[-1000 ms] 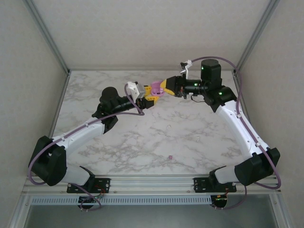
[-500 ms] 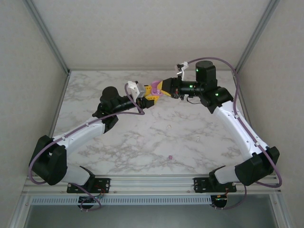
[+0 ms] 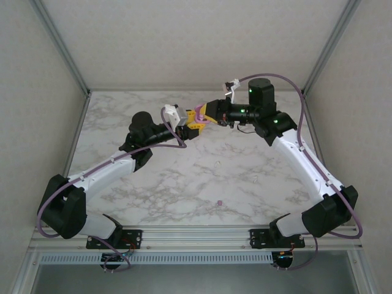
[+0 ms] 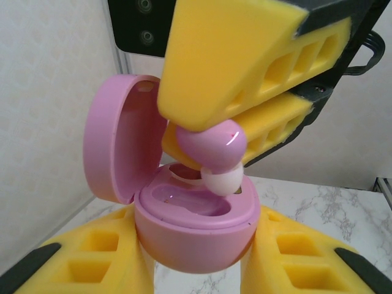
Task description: Insert the wireless bluetooth earbuds into the charging case
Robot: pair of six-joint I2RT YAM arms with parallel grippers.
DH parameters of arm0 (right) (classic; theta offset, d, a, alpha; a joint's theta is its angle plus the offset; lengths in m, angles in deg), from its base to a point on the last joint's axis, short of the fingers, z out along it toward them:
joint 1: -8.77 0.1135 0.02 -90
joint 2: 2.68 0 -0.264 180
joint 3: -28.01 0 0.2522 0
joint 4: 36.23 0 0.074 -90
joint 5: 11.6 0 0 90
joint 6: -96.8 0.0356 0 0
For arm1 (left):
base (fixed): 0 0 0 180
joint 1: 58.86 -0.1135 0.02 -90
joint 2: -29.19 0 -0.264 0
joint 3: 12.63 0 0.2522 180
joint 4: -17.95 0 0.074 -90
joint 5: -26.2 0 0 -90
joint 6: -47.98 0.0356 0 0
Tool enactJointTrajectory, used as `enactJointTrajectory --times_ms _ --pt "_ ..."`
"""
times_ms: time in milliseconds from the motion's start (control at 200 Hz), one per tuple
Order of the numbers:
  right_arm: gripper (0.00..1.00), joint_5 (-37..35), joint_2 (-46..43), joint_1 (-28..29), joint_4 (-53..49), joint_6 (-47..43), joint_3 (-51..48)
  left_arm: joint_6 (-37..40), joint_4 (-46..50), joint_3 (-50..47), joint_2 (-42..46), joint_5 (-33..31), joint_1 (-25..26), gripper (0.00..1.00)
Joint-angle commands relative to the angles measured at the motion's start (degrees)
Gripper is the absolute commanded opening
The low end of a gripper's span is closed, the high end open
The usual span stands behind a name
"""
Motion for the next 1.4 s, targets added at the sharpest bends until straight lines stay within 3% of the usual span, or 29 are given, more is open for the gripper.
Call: enactJointTrajectory --times_ms 0,571,1397 --pt "0.2 -1.9 0.6 0.8 2.2 0.5 1.0 -1.3 -1.5 2.4 0.0 0.1 0.2 0.23" --pt "0.21 -12.6 2.1 4.3 -10.4 -8.0 5.0 -2.9 -2.7 2.9 -0.7 -2.2 0.4 0.23" --pt "0.3 -20.2 1.8 5.3 -16.1 -10.1 8.2 -3.1 -2.4 3.1 -0.4 -2.9 0.6 0.23"
